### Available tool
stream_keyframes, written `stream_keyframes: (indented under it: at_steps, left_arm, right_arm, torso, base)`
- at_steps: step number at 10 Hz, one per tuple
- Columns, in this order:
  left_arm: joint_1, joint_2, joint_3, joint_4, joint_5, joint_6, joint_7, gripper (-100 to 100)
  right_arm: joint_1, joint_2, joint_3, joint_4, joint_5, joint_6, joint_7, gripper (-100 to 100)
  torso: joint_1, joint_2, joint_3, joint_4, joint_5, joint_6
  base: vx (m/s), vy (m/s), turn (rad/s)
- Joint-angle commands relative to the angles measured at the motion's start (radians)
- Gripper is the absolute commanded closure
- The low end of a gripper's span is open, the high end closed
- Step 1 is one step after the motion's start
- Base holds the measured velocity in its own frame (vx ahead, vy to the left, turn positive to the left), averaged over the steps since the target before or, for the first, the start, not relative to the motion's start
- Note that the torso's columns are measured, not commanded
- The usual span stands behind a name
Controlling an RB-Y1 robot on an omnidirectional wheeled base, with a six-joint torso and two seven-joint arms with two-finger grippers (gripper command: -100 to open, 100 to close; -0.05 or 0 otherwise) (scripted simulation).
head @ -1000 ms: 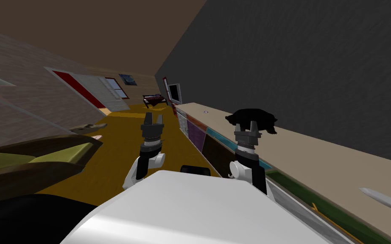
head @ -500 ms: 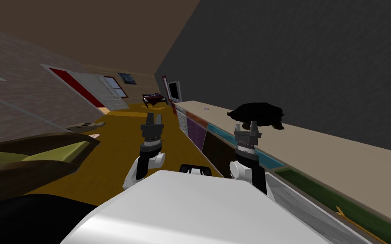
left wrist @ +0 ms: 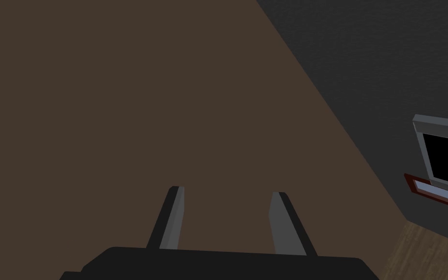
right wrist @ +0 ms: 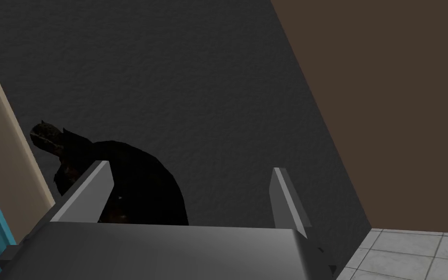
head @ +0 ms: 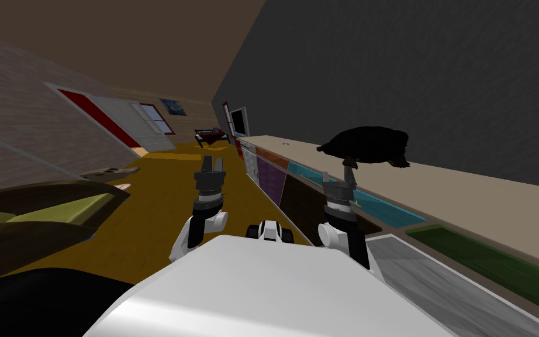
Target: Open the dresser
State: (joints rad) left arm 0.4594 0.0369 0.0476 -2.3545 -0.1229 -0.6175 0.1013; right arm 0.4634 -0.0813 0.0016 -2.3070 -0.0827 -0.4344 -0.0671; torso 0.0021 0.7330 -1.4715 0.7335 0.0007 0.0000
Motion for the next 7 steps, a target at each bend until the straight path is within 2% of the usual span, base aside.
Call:
stream_keyframes:
  at_steps: [1, 5, 6, 7]
  left_arm:
    - [0.000, 0.000, 0.000, 0.000, 0.000, 0.000, 0.000, 0]
    - [0.000, 0.000, 0.000, 0.000, 0.000, 0.000, 0.000, 0]
    - [0.000, 0.000, 0.000, 0.000, 0.000, 0.000, 0.000, 0]
    - [0.000, 0.000, 0.000, 0.000, 0.000, 0.000, 0.000, 0]
  right_arm:
    - [-0.002, -0.054, -0.011, 0.009, 0.058, 0.013, 0.051, -100]
    - [-0.005, -0.130, -0.035, 0.027, 0.179, 0.037, 0.157, -100]
    - [-0.005, -0.130, -0.035, 0.027, 0.189, 0.037, 0.157, -100]
    - [-0.005, -0.149, -0.042, 0.032, 0.227, 0.044, 0.188, -100]
  torso:
    - [0.000, 0.003, -0.004, 0.003, 0.000, 0.000]
    - [-0.002, 0.004, -0.005, 0.004, -0.001, 0.000]
    - [-0.002, 0.004, -0.005, 0.004, -0.001, 0.000]
    - [-0.004, 0.006, -0.004, 0.005, -0.001, 0.000]
  base:
    - [0.029, 0.086, -0.050]
    - [0.055, 0.091, -0.076]
    - [0.034, 0.067, -0.021]
    - [0.030, 0.065, -0.042]
